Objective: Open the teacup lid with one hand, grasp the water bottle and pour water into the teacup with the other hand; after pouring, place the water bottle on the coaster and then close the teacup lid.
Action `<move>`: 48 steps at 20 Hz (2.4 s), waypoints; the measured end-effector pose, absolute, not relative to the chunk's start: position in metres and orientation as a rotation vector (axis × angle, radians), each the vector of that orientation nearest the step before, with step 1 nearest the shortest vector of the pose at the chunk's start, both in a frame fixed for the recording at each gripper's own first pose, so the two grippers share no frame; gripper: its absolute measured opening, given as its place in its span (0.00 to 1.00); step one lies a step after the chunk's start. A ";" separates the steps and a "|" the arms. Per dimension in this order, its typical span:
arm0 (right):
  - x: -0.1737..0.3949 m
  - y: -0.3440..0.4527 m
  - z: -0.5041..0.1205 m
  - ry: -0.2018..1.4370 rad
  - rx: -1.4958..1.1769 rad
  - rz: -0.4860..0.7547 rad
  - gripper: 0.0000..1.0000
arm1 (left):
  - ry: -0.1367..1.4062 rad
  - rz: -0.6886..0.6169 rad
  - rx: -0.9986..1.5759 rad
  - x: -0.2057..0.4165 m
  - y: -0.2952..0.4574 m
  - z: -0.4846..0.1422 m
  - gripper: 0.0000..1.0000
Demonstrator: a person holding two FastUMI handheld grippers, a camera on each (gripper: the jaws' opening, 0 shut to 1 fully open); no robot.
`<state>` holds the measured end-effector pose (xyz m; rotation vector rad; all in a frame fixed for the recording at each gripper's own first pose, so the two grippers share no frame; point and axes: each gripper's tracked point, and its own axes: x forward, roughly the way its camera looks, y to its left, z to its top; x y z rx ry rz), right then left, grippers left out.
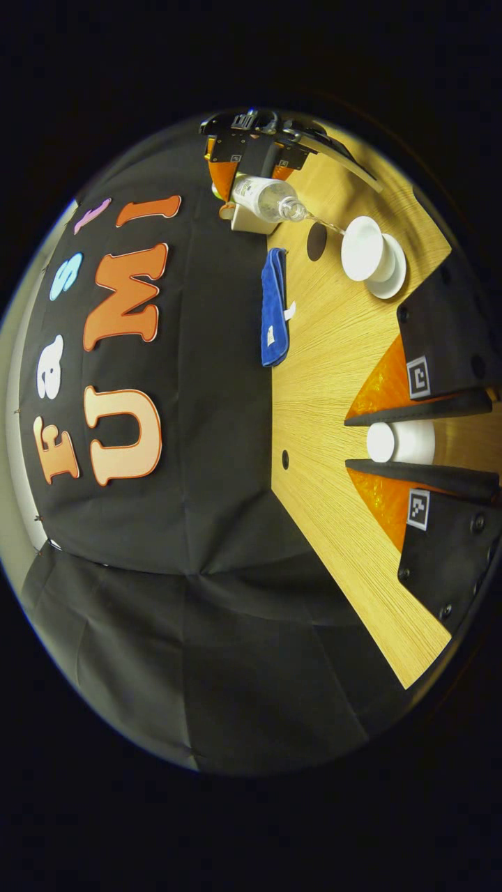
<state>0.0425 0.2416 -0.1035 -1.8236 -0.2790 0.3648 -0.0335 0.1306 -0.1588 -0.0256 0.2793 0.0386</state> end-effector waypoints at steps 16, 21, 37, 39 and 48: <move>0.045 0.261 -0.077 -0.466 -1.919 0.333 0.64 | 0.292 0.018 -0.001 -0.033 0.124 -0.159 0.33; 0.039 0.267 -0.077 -0.510 -1.935 0.336 0.64 | 0.284 0.009 0.007 -0.034 0.119 -0.155 0.31; 0.030 0.282 -0.092 -0.633 -2.008 0.374 0.63 | 0.295 -0.004 0.036 -0.038 0.111 -0.153 0.33; 0.033 0.282 -0.094 -0.651 -2.019 0.377 0.63 | 0.294 -0.007 0.035 -0.038 0.109 -0.153 0.33; 0.036 0.288 -0.066 -0.778 -2.057 0.313 0.60 | 0.298 -0.022 0.031 -0.037 0.103 -0.154 0.33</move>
